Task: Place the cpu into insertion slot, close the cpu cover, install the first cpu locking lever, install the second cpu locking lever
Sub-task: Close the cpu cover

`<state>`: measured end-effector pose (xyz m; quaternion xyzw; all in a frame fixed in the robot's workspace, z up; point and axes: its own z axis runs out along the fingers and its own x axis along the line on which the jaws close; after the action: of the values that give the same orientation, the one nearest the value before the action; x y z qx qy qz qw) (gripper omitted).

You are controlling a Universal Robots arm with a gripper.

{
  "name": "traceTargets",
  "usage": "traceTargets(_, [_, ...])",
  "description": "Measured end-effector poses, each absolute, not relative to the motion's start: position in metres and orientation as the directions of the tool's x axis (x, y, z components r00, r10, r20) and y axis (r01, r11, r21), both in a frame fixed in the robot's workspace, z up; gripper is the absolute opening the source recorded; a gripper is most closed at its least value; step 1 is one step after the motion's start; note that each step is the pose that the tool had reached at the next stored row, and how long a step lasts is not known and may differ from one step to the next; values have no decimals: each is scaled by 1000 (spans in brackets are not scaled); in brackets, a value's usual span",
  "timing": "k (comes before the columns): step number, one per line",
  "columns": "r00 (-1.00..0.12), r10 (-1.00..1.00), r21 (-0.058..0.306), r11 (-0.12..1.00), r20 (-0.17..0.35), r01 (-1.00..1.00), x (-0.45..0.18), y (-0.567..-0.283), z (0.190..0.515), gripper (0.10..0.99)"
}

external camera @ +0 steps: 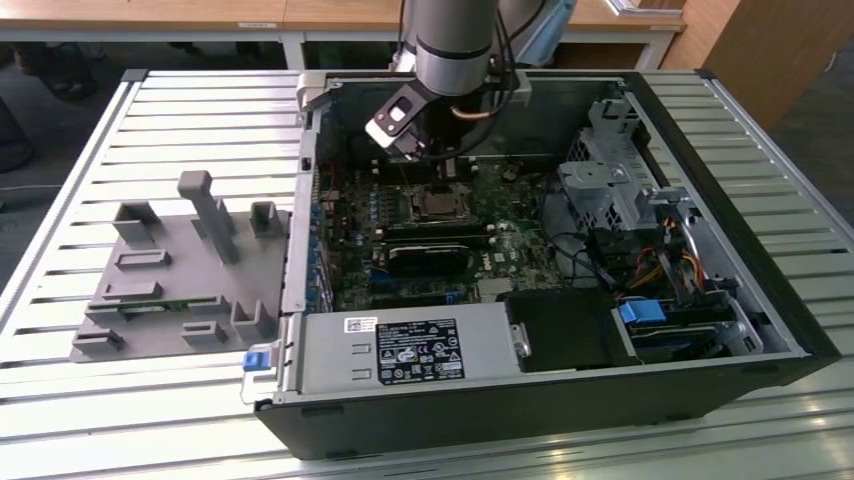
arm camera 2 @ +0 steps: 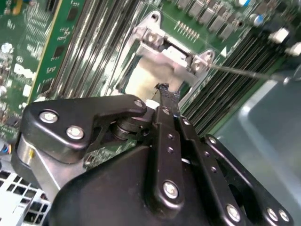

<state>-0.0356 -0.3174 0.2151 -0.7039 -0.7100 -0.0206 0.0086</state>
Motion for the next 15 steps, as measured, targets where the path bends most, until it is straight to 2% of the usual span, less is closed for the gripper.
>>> traceTargets(15, [-9,999,17,8,41,1000,-52,-317,205,106])
